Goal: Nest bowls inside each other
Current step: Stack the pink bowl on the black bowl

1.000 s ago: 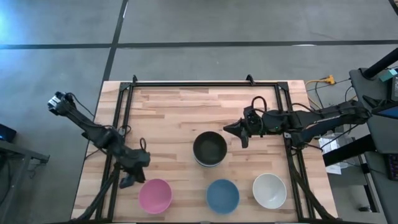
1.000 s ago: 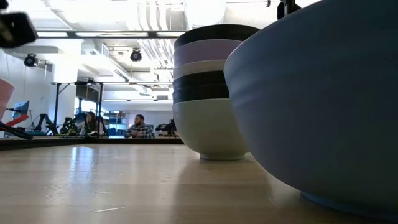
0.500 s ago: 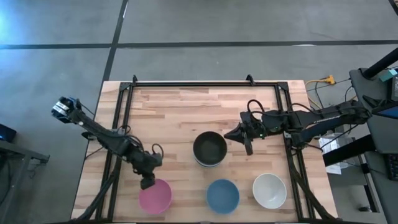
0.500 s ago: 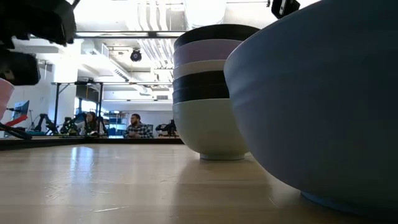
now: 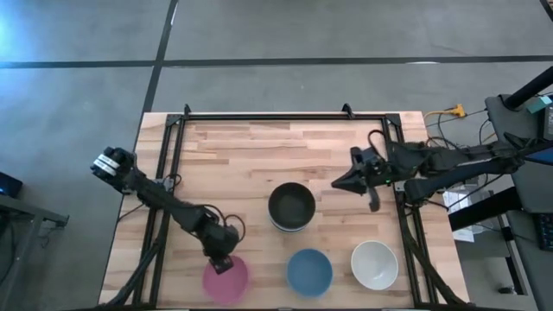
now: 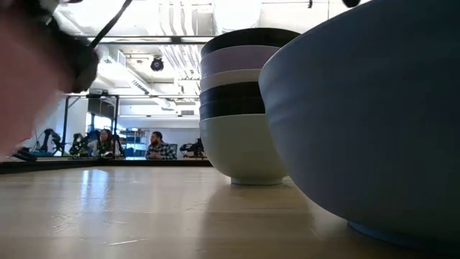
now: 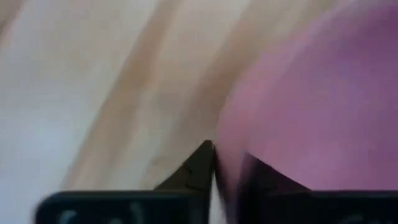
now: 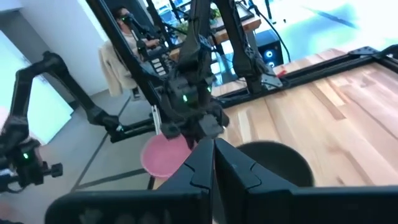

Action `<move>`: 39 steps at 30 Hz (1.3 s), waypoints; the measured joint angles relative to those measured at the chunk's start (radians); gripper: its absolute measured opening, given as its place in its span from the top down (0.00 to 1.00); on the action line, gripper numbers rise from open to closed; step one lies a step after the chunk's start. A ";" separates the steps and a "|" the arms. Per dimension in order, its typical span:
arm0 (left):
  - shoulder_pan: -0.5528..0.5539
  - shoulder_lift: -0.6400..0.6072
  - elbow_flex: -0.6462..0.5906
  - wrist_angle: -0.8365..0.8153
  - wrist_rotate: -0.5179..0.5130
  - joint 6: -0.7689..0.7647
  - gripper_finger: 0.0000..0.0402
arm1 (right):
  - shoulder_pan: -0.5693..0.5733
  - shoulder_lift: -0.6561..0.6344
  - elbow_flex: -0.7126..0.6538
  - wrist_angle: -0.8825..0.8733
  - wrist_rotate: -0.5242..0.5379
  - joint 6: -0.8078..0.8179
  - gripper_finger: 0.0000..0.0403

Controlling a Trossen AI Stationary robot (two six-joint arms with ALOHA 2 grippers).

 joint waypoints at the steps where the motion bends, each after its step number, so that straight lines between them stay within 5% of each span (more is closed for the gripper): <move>1: 0.009 -0.004 0.018 0.001 -0.001 -0.003 0.96 | 0.000 -0.023 0.000 -0.028 0.000 -0.003 0.98; 8: 0.126 -0.065 0.210 -0.101 -0.035 0.006 1.00 | 0.000 -0.166 0.000 -0.178 0.008 -0.007 0.98; 17: 0.349 -0.068 0.655 -0.373 -0.246 0.192 1.00 | 0.000 -0.251 0.000 -0.206 0.014 -0.019 0.98; 21: 0.467 0.005 0.779 -0.275 -0.248 0.317 1.00 | 0.000 -0.251 0.000 -0.207 0.015 -0.022 0.98; 25: 0.557 0.108 0.887 -0.309 -0.133 0.333 1.00 | 0.000 -0.251 0.000 -0.208 0.014 -0.016 0.98; 34: 0.582 0.406 1.253 -0.795 -0.092 0.377 1.00 | 0.000 -0.251 0.000 -0.208 0.014 -0.011 0.98; 39: 0.585 0.531 1.413 -0.918 -0.092 0.418 1.00 | 0.000 -0.245 0.000 -0.207 0.014 -0.019 0.98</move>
